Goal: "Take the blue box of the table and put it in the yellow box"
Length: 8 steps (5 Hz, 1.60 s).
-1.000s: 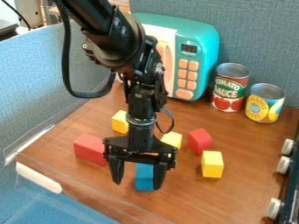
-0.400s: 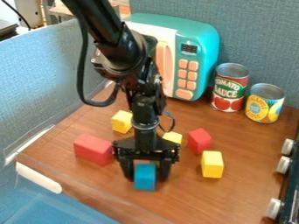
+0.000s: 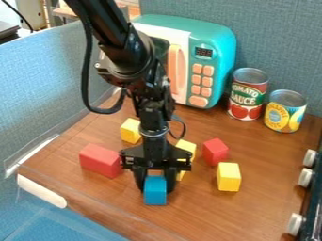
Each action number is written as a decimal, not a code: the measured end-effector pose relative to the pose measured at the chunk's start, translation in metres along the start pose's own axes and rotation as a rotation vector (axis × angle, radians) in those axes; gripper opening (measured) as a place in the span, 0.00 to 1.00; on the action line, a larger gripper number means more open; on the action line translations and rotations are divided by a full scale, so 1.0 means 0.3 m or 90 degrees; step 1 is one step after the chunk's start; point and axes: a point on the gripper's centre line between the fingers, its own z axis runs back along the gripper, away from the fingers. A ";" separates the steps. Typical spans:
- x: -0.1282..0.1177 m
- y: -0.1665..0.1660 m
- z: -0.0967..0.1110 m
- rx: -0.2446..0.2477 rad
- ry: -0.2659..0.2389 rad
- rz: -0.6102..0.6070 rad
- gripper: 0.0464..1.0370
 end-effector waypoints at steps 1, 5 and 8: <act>-0.038 -0.019 0.017 -0.002 0.036 -0.027 0.55; 0.038 -0.150 0.294 -0.027 -0.038 -0.133 0.55; 0.142 -0.095 0.203 0.000 -0.009 -0.115 0.55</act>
